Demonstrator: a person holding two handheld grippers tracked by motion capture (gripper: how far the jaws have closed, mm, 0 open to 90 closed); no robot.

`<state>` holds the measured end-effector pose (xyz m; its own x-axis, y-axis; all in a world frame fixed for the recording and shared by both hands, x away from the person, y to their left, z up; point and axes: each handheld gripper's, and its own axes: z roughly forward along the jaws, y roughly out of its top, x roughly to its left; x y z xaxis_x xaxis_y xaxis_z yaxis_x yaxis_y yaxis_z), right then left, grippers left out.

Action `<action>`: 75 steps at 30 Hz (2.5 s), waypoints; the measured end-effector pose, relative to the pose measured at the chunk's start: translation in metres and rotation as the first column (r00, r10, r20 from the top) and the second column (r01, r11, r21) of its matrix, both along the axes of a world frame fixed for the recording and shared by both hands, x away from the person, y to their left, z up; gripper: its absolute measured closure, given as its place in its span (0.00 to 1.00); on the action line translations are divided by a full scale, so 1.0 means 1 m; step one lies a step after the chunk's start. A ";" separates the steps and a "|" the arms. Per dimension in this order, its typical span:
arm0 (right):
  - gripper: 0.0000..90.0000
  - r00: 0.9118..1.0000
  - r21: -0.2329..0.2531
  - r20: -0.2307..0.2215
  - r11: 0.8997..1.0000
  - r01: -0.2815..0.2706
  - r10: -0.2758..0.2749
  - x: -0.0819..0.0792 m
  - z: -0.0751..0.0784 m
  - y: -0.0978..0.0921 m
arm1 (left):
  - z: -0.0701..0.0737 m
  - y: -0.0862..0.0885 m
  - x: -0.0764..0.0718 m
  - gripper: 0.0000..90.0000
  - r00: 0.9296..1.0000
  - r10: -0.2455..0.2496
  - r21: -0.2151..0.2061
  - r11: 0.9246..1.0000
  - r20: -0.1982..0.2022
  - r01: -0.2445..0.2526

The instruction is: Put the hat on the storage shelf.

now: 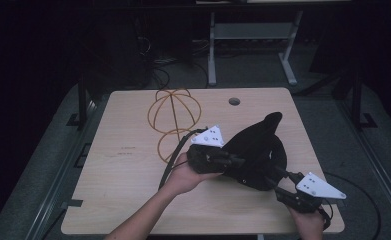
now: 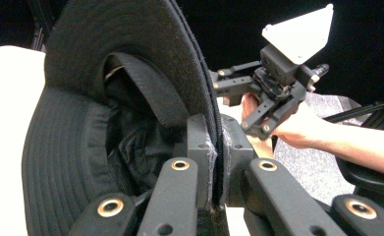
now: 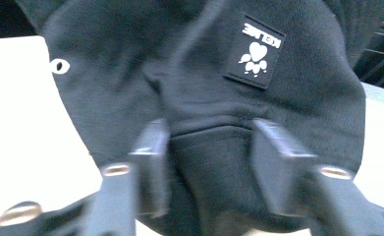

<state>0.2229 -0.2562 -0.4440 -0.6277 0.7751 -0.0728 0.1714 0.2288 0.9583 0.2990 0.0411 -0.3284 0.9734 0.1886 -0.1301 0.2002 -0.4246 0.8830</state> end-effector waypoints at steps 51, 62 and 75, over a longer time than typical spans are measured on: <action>0.95 1.000 0.064 0.016 0.998 -0.024 0.023 0.001 0.056 -0.014 | -0.012 0.076 -0.017 0.51 0.982 0.132 0.116 0.982 0.133 -0.147; 0.96 0.999 0.098 0.007 0.995 -0.035 0.034 0.011 0.078 -0.013 | -0.033 0.099 -0.017 0.45 0.976 0.180 0.137 0.971 0.121 -0.196; 0.96 0.998 0.075 0.002 0.996 -0.058 0.058 0.028 0.103 -0.006 | -0.059 0.115 -0.017 0.42 0.973 0.206 0.157 0.963 0.105 -0.221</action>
